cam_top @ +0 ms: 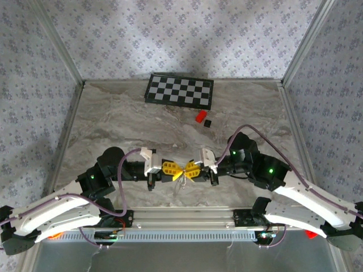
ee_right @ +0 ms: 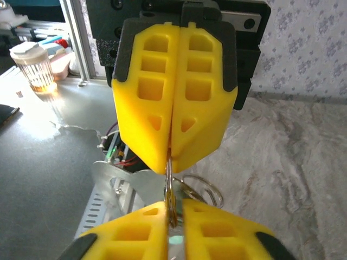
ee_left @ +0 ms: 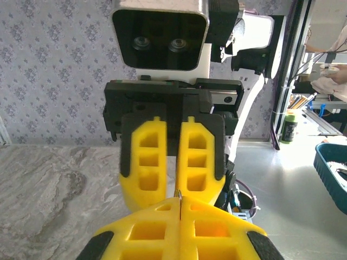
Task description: Put the keys on the keyring
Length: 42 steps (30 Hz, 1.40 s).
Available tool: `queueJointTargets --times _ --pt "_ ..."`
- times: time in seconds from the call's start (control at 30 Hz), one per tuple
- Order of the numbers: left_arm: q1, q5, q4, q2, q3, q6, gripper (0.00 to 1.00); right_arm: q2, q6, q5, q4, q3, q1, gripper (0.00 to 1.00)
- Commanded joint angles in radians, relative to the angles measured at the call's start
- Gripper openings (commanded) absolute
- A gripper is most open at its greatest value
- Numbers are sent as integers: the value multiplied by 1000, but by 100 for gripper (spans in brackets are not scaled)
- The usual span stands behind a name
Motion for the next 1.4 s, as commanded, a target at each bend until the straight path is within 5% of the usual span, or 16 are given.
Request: queueJointTargets --times 0.0,0.13,0.73,1.2,1.37 --pt "2 17 58 -7 23 -6 0 -42 1 2 27 -23 5 26" --pt "1 -34 55 -16 16 9 0 -96 21 23 93 -67 6 32" --pt "1 -26 85 -11 3 0 0 -96 99 83 273 -125 20 31" --pt "2 -88 38 -10 7 4 0 -74 63 100 201 -87 31 0" --pt "2 -239 -133 1 67 34 28 -25 4 213 -4 33 65 0"
